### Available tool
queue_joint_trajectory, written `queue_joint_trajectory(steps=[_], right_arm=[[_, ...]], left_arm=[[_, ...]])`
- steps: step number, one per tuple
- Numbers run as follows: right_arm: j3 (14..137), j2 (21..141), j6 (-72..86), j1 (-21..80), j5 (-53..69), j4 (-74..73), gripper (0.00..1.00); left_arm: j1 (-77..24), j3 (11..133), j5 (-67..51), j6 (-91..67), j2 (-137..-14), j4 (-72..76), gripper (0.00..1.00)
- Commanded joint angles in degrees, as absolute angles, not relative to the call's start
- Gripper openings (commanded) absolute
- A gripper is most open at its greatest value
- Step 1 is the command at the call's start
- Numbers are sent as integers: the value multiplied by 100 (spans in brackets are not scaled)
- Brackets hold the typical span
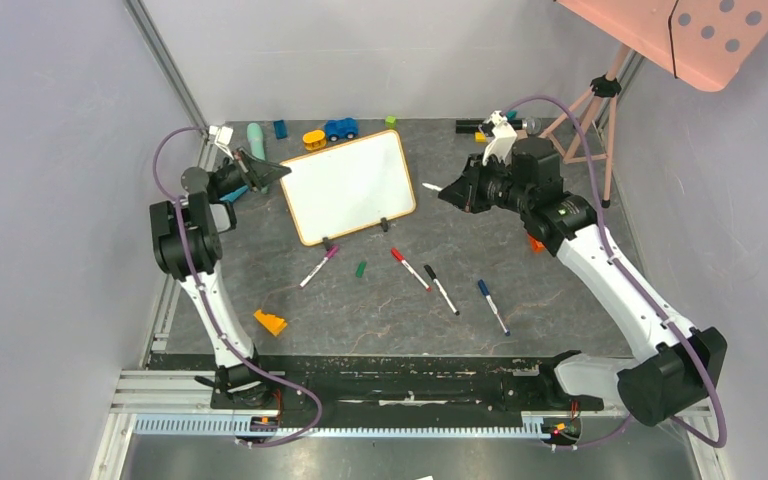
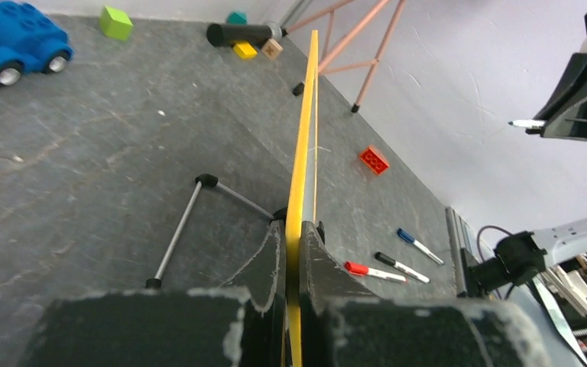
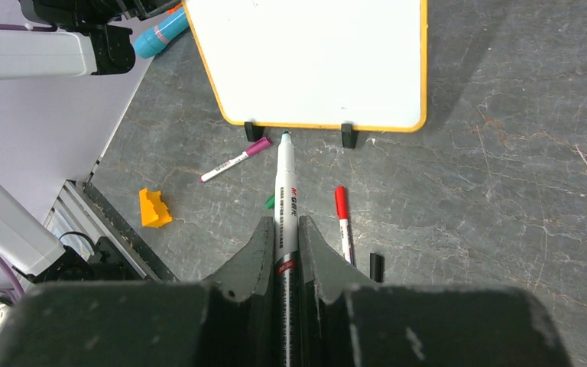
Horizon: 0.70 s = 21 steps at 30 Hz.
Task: Write a sentence on the whiteboard
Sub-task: Move the whiteboard to the center of the board.
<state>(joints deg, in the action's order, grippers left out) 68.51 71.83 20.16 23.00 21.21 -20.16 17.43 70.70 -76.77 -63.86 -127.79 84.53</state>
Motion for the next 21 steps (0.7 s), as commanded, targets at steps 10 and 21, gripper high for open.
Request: queue_joint_trajectory(steps=[10, 21], right_arm=[[6586, 6673, 2031, 2250, 2257, -1804, 0], [6487, 6453, 1979, 2233, 2259, -1889, 0]], left_arm=[[1035, 6051, -8635, -6109, -12009, 8921, 2], [680, 5582, -8676, -6029, -11648, 8921, 2]])
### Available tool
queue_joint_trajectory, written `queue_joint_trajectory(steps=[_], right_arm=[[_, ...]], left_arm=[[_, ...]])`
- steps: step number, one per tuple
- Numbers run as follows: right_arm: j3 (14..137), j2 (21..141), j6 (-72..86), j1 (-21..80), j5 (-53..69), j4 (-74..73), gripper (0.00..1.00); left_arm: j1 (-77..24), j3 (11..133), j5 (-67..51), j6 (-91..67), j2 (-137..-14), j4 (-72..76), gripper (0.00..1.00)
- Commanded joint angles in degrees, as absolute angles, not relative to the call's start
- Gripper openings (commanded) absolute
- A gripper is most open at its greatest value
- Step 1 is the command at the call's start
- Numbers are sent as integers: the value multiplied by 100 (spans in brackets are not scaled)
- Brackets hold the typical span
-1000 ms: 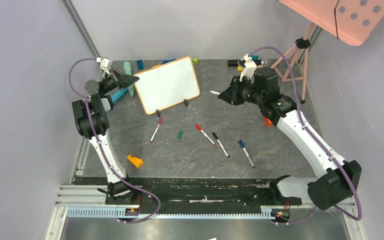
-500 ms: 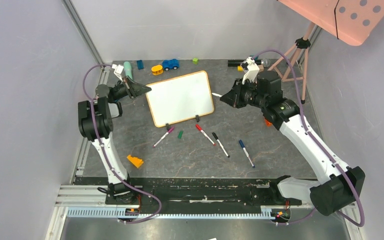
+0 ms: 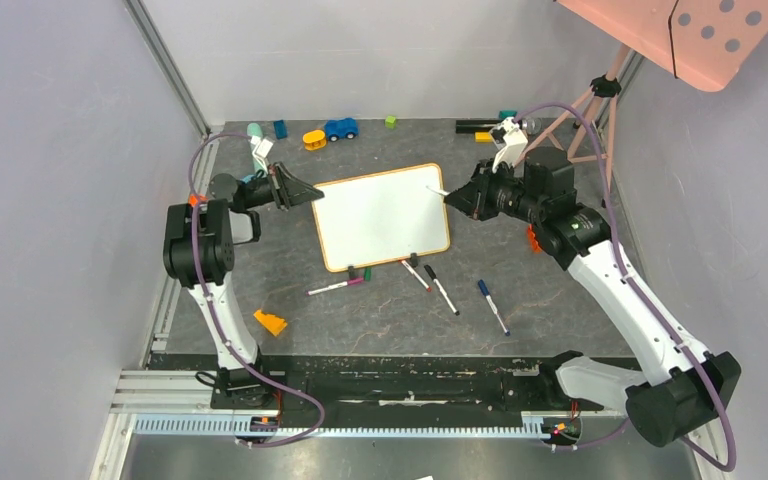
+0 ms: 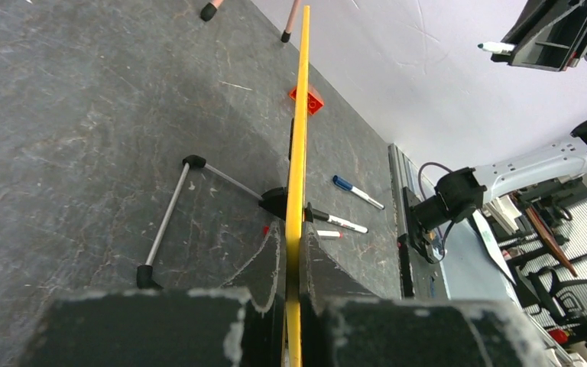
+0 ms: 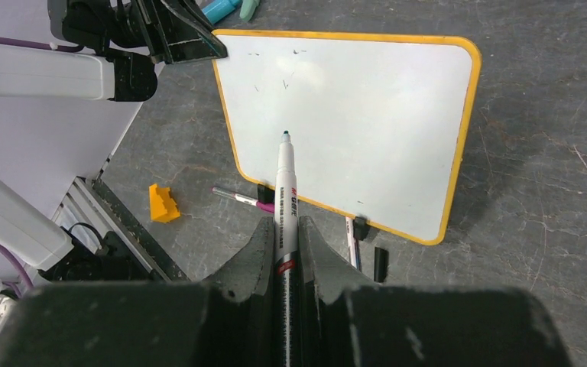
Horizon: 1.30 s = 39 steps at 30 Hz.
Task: Write a sentence on the whiteboard
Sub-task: Move the whiteboard to the center of the board.
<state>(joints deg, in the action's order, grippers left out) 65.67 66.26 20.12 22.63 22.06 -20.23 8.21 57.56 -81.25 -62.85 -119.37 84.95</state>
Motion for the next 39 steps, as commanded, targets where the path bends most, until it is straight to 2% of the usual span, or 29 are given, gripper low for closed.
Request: queue_joint_trajectory(steps=[1, 12, 17, 33, 34, 37, 39], right_arm=[[6481, 6438, 1985, 2228, 2259, -1883, 0], [6412, 6274, 1992, 2219, 2226, -1906, 0], [6403, 6223, 1978, 2214, 2171, -1927, 0], [6373, 6153, 1952, 2175, 2077, -1945, 0], [6372, 6149, 1956, 2175, 2067, -1956, 0], [6381, 6127, 1938, 2171, 2033, -1976, 0], [6382, 6128, 1937, 2171, 2024, -1989, 0]], left_arm=[[656, 5552, -8675, -6036, -11620, 8921, 2], [218, 5481, -8559, -6143, -11599, 8921, 2], [77, 5161, -7971, -6081, -11524, 8921, 2], [-105, 4641, -7497, -5776, -11268, 8921, 2], [-97, 4658, -7498, -5767, -11258, 8921, 3], [-39, 4707, -7509, -5746, -11214, 8921, 15], [-9, 4725, -7514, -5752, -11214, 8921, 14]])
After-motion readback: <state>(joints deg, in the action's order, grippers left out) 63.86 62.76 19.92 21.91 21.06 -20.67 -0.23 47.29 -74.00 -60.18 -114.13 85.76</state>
